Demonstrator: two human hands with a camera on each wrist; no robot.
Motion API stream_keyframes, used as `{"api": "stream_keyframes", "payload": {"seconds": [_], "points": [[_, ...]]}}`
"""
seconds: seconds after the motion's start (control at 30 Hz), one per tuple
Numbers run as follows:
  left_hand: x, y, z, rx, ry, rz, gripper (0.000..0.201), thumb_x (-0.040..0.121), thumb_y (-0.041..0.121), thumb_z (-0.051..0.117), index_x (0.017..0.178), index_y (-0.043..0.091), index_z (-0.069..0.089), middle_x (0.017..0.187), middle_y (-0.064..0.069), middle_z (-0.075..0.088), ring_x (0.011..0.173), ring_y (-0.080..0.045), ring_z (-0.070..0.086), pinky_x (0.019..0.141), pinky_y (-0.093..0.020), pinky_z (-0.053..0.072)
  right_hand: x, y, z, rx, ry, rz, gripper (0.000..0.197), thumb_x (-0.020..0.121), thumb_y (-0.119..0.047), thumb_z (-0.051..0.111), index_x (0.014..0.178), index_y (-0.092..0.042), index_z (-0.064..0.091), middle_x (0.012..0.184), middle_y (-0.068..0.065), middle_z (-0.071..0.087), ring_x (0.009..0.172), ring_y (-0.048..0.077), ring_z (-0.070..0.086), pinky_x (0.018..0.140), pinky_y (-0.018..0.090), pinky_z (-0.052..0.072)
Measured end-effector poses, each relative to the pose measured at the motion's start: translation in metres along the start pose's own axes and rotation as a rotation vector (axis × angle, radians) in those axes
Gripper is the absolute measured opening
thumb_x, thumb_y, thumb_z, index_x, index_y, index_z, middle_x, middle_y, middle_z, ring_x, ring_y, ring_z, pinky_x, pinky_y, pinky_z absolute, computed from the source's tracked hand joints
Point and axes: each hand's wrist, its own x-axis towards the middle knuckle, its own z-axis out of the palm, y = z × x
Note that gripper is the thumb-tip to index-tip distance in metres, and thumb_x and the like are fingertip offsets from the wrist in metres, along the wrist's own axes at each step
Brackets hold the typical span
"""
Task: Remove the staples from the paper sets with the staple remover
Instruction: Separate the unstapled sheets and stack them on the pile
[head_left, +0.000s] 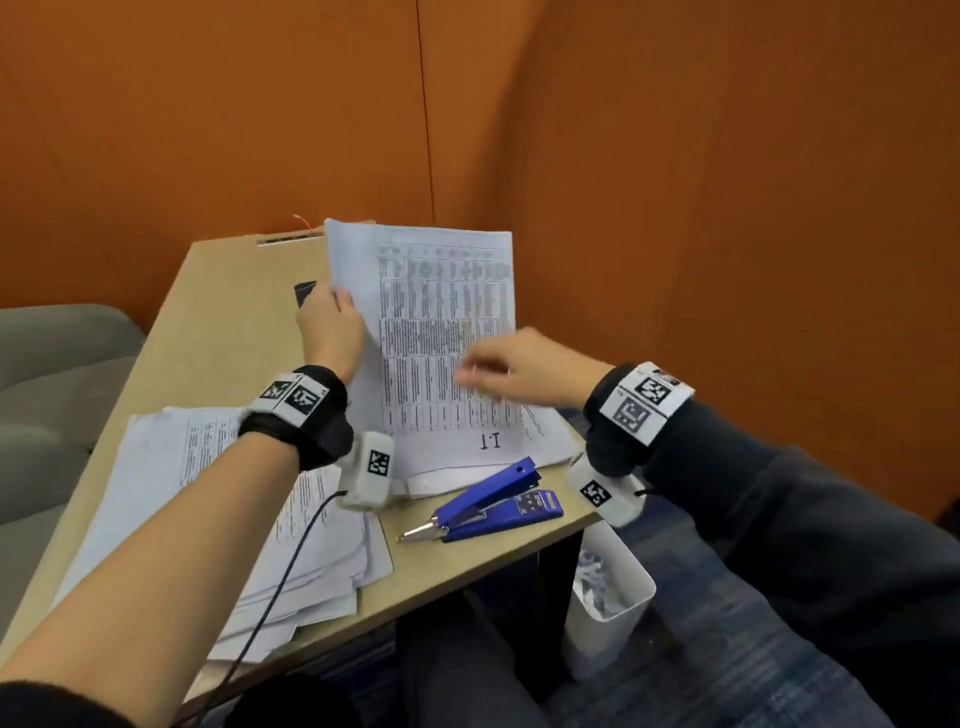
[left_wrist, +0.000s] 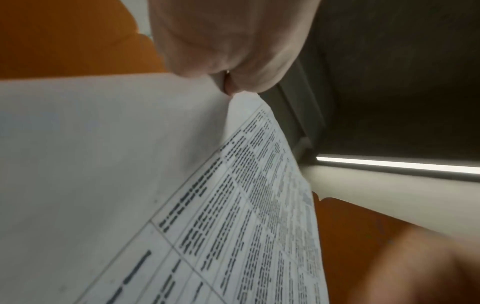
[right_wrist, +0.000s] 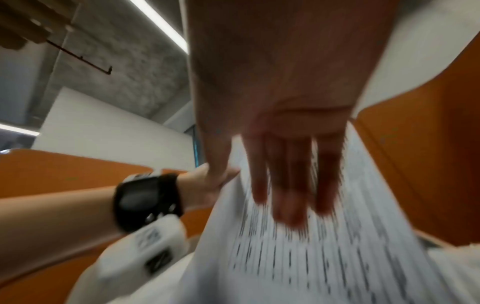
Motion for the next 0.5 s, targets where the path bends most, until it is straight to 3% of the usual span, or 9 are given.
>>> {"api": "stream_keyframes", "payload": {"seconds": [0.07,0.13,0.23,0.3,0.4,0.5], "points": [[-0.004,-0.014,0.0,0.048,-0.033,-0.051,0.037,0.097,0.004,0.036,0.061,0.011,0.032,0.062,-0.002,0.034,0.075,-0.022,0.035,0.058,-0.026,0.014,-0.005,0.0,0.029,-0.145,-0.408,0.054,0.051,0.088,-0.055,0.061,0.122,-0.017,0.061,0.096,-0.008,0.06,0.085,0.011,0.057,0.068,0.02,0.041],[-0.007,-0.026,0.0,0.071,-0.064,-0.073,0.037,0.096,0.003,0.037,0.06,0.011,0.031,0.06,0.0,0.03,0.074,-0.023,0.035,0.056,-0.026,0.012,-0.011,0.006,0.056,-0.27,-0.552,0.079,0.048,0.079,-0.054,0.072,0.11,-0.018,0.065,0.089,-0.008,0.062,0.083,0.014,0.06,0.069,0.026,0.043],[-0.013,-0.037,0.0,0.096,-0.1,-0.073,0.041,0.094,0.002,0.039,0.056,0.013,0.028,0.057,-0.001,0.029,0.071,-0.023,0.035,0.058,-0.03,0.011,-0.019,0.009,0.075,-0.363,-0.506,0.037,0.034,0.078,-0.044,0.075,0.091,-0.018,0.057,0.084,-0.003,0.062,0.077,0.018,0.058,0.065,0.031,0.043],[-0.019,-0.043,0.0,0.098,-0.127,-0.069,0.041,0.093,0.002,0.04,0.055,0.013,0.026,0.056,-0.001,0.027,0.068,-0.022,0.034,0.058,-0.034,0.013,-0.026,0.008,0.078,-0.416,-0.431,-0.009,0.032,0.082,-0.041,0.072,0.09,-0.02,0.049,0.082,-0.004,0.052,0.075,0.017,0.048,0.065,0.032,0.037],[-0.029,-0.051,0.002,0.042,-0.167,-0.071,0.034,0.093,0.006,0.041,0.061,0.01,0.031,0.059,-0.002,0.029,0.065,-0.02,0.032,0.054,-0.033,0.019,-0.034,0.009,0.081,-0.456,-0.366,-0.032,0.032,0.085,-0.039,0.068,0.092,-0.019,0.045,0.083,-0.002,0.049,0.075,0.019,0.046,0.063,0.031,0.035],[-0.037,-0.049,0.0,0.003,-0.201,-0.056,0.031,0.096,0.008,0.041,0.066,0.009,0.035,0.063,-0.004,0.033,0.065,-0.019,0.033,0.057,-0.032,0.024,-0.036,0.011,0.066,-0.201,-0.357,0.048,0.038,0.082,-0.037,0.073,0.092,-0.016,0.043,0.079,-0.003,0.049,0.067,0.014,0.045,0.055,0.027,0.032]]}}
